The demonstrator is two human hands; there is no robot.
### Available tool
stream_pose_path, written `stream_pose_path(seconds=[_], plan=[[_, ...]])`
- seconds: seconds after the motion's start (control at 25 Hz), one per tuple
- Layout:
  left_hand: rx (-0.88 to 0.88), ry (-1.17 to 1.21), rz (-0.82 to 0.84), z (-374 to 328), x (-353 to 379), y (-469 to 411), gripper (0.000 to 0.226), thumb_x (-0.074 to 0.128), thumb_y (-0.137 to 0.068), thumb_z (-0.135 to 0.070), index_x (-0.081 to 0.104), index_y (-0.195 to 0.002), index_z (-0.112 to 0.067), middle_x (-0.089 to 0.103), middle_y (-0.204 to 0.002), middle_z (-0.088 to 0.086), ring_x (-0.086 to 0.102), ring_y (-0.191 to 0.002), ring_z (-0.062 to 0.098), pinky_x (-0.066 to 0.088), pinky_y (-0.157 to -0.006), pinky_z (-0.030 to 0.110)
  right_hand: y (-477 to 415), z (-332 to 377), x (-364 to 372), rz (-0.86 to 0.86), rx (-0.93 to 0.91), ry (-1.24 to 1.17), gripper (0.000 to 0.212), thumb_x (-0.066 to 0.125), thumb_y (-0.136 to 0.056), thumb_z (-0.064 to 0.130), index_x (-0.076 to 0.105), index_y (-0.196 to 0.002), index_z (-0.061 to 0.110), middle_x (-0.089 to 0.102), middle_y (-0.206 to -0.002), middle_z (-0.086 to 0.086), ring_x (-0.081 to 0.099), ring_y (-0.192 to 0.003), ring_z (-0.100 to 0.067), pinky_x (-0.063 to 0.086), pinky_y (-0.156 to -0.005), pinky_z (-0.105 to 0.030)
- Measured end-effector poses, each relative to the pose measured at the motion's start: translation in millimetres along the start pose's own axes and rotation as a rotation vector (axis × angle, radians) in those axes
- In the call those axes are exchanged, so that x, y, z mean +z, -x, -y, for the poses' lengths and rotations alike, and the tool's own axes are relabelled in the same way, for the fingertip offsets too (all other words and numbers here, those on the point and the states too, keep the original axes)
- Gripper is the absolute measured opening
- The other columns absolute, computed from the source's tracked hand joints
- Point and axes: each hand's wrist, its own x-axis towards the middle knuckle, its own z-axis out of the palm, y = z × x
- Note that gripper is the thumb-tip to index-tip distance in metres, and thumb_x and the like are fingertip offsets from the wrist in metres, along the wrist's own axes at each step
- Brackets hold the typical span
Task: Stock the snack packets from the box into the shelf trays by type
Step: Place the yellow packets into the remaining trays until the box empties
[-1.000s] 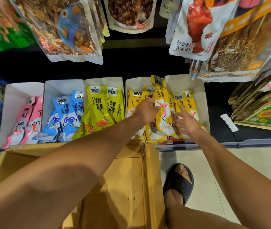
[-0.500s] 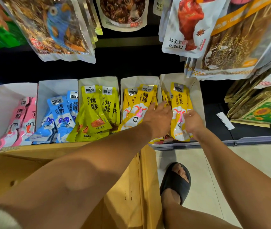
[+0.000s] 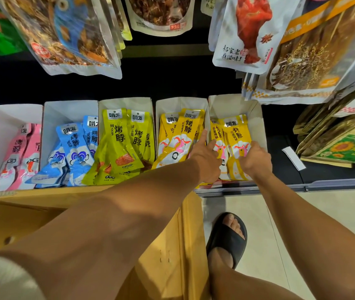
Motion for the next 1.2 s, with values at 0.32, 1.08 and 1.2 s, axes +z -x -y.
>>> stream_pose_path(seconds=[0.32, 1.08, 1.2], plan=[[-0.023, 0.012, 0.043, -4, -1, -8, 0.065, 0.013, -0.105, -0.057, 0.022, -0.163, -0.029, 0.011, -0.172, 0.001, -0.012, -0.157, 0.033, -0.019, -0.112, 0.074, 12, -1, 4, -0.022, -0.163, 0.053, 0.048, 0.046, -0.097, 0.034, 0.047, -0.135, 0.006, 0.054, -0.129, -0.023, 0.048, -0.116, -0.042, 0.042, -0.096, -0.048], [-0.216, 0.559, -0.384, 50, 52, 69, 0.056, 0.046, -0.102, -0.025, 0.033, -0.156, -0.025, 0.027, -0.166, 0.000, 0.013, -0.157, 0.028, 0.019, -0.124, 0.052, 36, 59, -53, 0.106, -0.444, 0.033, 0.034, 0.056, -0.097, 0.028, 0.062, -0.129, 0.017, 0.062, -0.128, -0.012, 0.059, -0.114, -0.031, 0.048, -0.097, -0.039], [-0.233, 0.542, -0.334, 61, 77, 87, 0.053, 0.045, -0.102, -0.032, 0.037, -0.155, -0.030, 0.032, -0.164, -0.001, 0.030, -0.149, 0.030, 0.035, -0.113, 0.048, 42, 105, -61, 0.249, -0.467, 0.004, 0.031, 0.053, -0.095, 0.015, 0.065, -0.124, 0.017, 0.065, -0.126, -0.009, 0.063, -0.109, -0.027, 0.052, -0.089, -0.034]])
